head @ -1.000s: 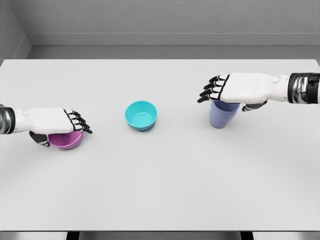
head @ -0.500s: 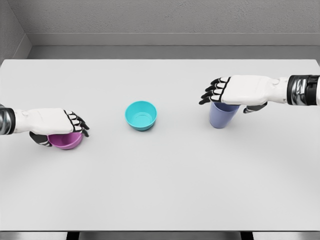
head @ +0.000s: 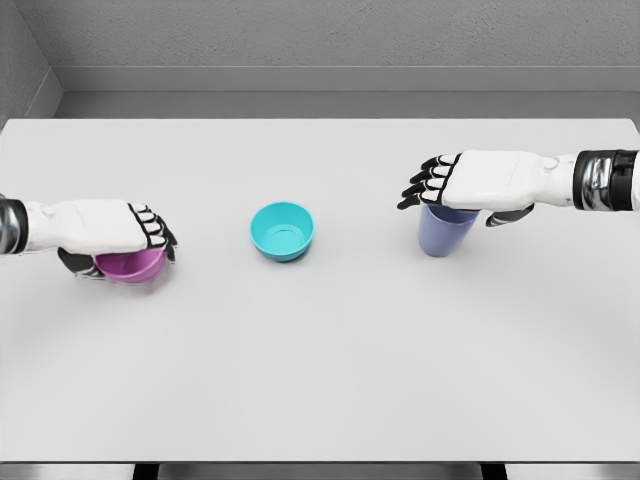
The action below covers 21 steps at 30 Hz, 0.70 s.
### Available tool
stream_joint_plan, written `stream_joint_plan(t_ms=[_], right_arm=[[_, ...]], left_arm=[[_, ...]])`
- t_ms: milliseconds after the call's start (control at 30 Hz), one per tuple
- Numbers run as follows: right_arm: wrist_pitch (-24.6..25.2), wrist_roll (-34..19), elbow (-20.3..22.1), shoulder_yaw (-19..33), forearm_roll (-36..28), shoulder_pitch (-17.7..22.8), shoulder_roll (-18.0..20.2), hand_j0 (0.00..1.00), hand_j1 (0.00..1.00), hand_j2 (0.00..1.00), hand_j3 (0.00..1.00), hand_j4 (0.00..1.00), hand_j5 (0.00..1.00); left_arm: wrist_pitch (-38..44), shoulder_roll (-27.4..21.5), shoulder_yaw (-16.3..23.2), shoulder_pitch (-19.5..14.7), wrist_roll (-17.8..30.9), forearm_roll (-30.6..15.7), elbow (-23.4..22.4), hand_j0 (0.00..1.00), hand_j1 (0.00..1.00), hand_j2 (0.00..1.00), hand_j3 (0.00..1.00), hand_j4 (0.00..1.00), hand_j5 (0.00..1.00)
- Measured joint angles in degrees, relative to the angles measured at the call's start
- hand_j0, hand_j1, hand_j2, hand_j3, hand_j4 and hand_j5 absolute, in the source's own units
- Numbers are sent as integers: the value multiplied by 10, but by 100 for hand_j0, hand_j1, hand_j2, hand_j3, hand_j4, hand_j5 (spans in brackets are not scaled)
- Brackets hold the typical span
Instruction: Stacking bowl and cup with both arms
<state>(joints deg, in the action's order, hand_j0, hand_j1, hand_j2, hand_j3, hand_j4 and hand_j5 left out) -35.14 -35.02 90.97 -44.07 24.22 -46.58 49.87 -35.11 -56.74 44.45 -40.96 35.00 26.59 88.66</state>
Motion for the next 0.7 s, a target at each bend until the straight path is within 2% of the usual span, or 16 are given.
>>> stream_joint_plan(t_ms=[200,267,500,600,700], right_arm=[[0,0,0,1,0,-2,0,100,100,100,100,100,100],[0,0,1,1,0,-1,0,100,100,100,100,100,100],[0,0,1,2,0,-2,0,100,100,100,100,100,100],[0,0,1,3,0,-3,0,100,100,100,100,100,100],[0,0,1,3,0,-2,0,100,100,100,100,100,100]], left_arm=[[0,22,0,-40,0,-1,9,65,65,65,65,65,65],[1,40,7,-72,0,-2,9,65,65,65,65,65,65],[0,128,56,-148,0,1,4,65,65,65,65,65,65],[0,171,89,-171,0,1,-3,65,65,65,65,65,65],[0,209,112,-179,1,4,-24,65,65,65,65,65,65]])
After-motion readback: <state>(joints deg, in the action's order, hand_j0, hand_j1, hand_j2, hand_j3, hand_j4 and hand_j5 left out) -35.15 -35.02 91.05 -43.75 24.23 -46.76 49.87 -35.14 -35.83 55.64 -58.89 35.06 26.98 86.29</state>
